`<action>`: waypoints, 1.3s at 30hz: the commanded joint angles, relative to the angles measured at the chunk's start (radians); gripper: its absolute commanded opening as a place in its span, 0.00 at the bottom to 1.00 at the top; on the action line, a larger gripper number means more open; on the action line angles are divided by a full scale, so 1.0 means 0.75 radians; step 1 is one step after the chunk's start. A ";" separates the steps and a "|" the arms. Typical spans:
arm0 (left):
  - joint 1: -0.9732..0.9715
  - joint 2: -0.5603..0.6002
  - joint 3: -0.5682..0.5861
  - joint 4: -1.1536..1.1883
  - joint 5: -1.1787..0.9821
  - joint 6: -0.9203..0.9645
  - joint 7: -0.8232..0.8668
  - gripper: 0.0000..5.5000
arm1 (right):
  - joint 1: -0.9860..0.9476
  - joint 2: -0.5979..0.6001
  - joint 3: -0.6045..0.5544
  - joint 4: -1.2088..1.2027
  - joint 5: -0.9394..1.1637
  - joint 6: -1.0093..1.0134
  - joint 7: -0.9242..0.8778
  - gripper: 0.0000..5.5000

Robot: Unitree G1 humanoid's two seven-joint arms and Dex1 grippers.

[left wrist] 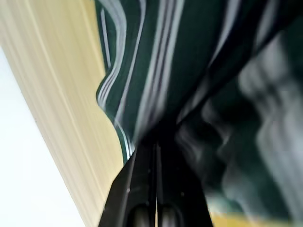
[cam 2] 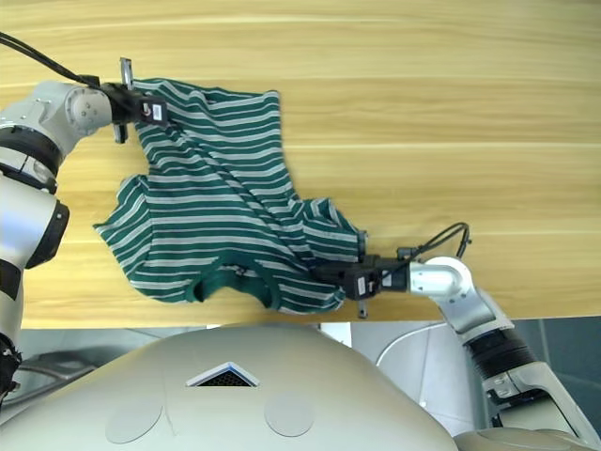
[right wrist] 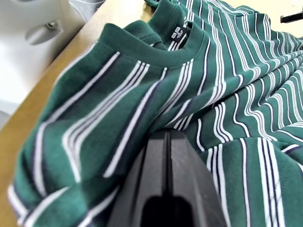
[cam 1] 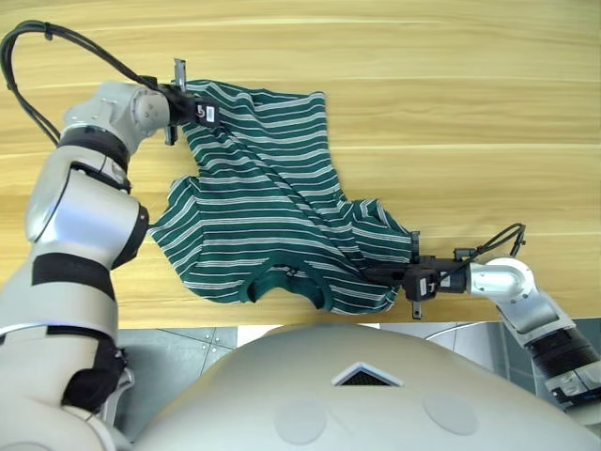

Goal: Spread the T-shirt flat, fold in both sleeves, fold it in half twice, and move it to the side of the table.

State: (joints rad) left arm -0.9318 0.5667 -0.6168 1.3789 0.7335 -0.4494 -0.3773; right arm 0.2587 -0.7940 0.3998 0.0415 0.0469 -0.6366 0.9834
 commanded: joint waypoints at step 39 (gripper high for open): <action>0.910 0.299 0.276 -1.310 -0.698 -0.483 -1.353 0.00 | -1.404 0.709 0.052 1.072 -0.468 0.481 -0.581 0.00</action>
State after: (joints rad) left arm -0.2370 0.7893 -0.3630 0.3496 0.0868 -0.7852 -1.4264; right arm -0.7301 -0.3065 0.4152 0.7384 -0.2629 -0.2858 0.5771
